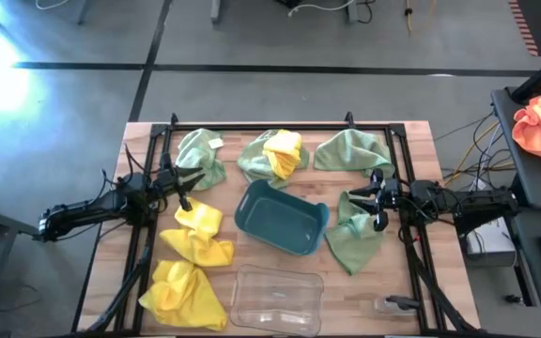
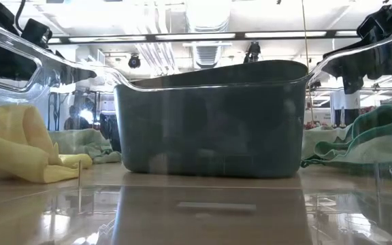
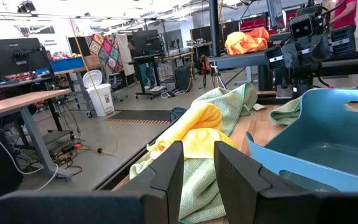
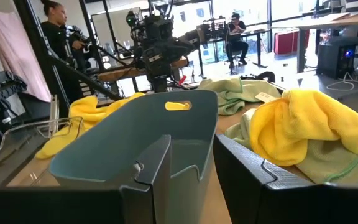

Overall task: Sort microfiber towel by color & place in baskets
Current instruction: Put the top right green microfiber cloth into the blue bin

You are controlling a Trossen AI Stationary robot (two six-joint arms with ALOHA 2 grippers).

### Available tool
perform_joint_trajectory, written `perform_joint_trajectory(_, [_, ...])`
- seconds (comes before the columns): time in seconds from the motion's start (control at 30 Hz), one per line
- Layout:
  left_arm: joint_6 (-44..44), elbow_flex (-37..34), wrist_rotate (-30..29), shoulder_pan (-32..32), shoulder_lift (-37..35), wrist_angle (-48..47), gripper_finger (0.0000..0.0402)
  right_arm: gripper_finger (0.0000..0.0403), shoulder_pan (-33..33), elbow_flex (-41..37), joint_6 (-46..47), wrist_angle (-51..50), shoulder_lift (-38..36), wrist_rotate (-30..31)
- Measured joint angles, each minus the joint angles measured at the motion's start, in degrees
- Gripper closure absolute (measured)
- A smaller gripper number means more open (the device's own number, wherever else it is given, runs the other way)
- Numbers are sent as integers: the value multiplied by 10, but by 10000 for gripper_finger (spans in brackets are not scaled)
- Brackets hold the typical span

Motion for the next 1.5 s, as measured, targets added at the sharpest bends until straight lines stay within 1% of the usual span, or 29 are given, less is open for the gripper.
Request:
perform_joint_trajectory(0.2, [0, 0, 0, 0, 0, 0, 327, 289, 0, 0, 2, 0, 0, 1])
perform_joint_trajectory(0.53, [0, 0, 0, 0, 0, 0, 327, 289, 0, 0, 98, -1, 0, 2])
perform_joint_trajectory(0.73, [0, 0, 0, 0, 0, 23, 327, 289, 0, 0, 162, -1, 0, 2])
perform_joint_trajectory(0.93, [0, 0, 0, 0, 0, 28, 327, 289, 0, 0, 171, -1, 0, 9])
perform_joint_trajectory(1.0, [-22, 0, 0, 0, 0, 28, 327, 289, 0, 0, 170, 0, 0, 15])
perform_joint_trajectory(1.1, [-113, 0, 0, 0, 0, 29, 327, 289, 0, 0, 168, 0, 0, 17])
perform_joint_trajectory(1.17, [-149, 0, 0, 0, 0, 29, 327, 289, 0, 0, 170, 0, 0, 17])
perform_joint_trajectory(1.43, [-167, 0, 0, 0, 0, 34, 327, 289, 0, 0, 173, 0, 0, 17])
perform_joint_trajectory(1.5, [-179, 0, 0, 0, 0, 34, 327, 289, 0, 0, 191, 0, 0, 19])
